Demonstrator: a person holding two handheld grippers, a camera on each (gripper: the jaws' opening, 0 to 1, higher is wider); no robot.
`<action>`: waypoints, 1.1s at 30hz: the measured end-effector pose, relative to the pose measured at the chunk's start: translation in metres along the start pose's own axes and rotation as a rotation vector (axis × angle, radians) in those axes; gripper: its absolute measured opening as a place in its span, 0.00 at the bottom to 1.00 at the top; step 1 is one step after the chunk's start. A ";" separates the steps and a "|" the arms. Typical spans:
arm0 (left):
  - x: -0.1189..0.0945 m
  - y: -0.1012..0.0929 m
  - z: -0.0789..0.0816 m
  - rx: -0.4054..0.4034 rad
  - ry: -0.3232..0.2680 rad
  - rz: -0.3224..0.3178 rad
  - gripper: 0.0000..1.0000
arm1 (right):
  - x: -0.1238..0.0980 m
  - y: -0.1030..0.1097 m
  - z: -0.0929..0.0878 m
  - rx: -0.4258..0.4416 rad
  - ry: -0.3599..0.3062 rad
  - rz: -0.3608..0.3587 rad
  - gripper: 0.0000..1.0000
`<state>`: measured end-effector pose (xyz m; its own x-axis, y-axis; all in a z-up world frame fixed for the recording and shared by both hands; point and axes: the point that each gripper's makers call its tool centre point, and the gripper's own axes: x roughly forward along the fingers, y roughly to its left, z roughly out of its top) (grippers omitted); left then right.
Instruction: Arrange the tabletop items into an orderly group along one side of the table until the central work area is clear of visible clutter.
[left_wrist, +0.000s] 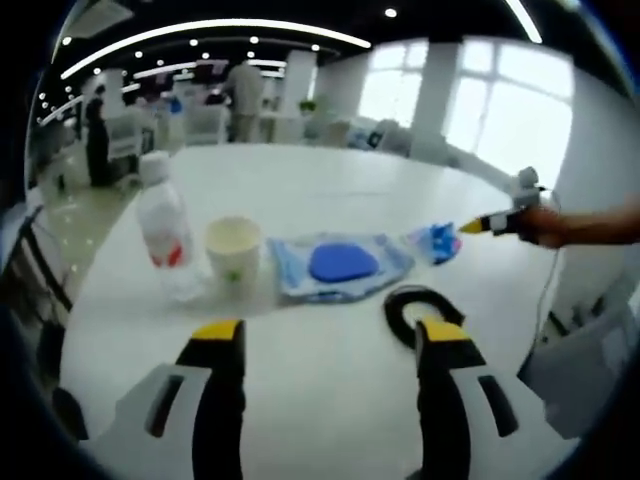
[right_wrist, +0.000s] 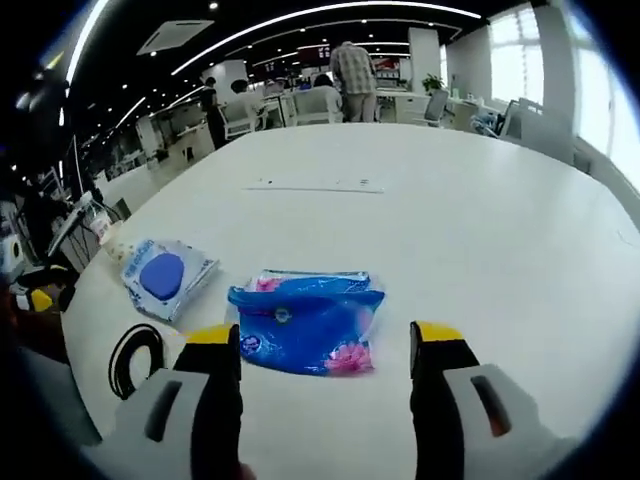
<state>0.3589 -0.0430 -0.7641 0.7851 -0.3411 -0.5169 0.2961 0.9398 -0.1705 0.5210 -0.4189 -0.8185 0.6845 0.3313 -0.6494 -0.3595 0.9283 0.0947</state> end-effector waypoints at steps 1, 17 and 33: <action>0.000 -0.002 0.000 0.004 0.001 -0.004 0.66 | 0.002 -0.002 -0.002 0.012 0.009 -0.005 0.67; 0.000 -0.011 -0.002 0.045 0.010 -0.038 0.67 | 0.021 0.002 -0.017 0.044 0.077 -0.005 0.50; -0.004 -0.008 0.000 0.048 0.005 -0.027 0.66 | 0.029 0.008 -0.018 0.051 0.090 0.004 0.10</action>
<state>0.3533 -0.0491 -0.7611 0.7735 -0.3664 -0.5171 0.3433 0.9281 -0.1442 0.5266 -0.4051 -0.8496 0.6229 0.3204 -0.7137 -0.3277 0.9352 0.1339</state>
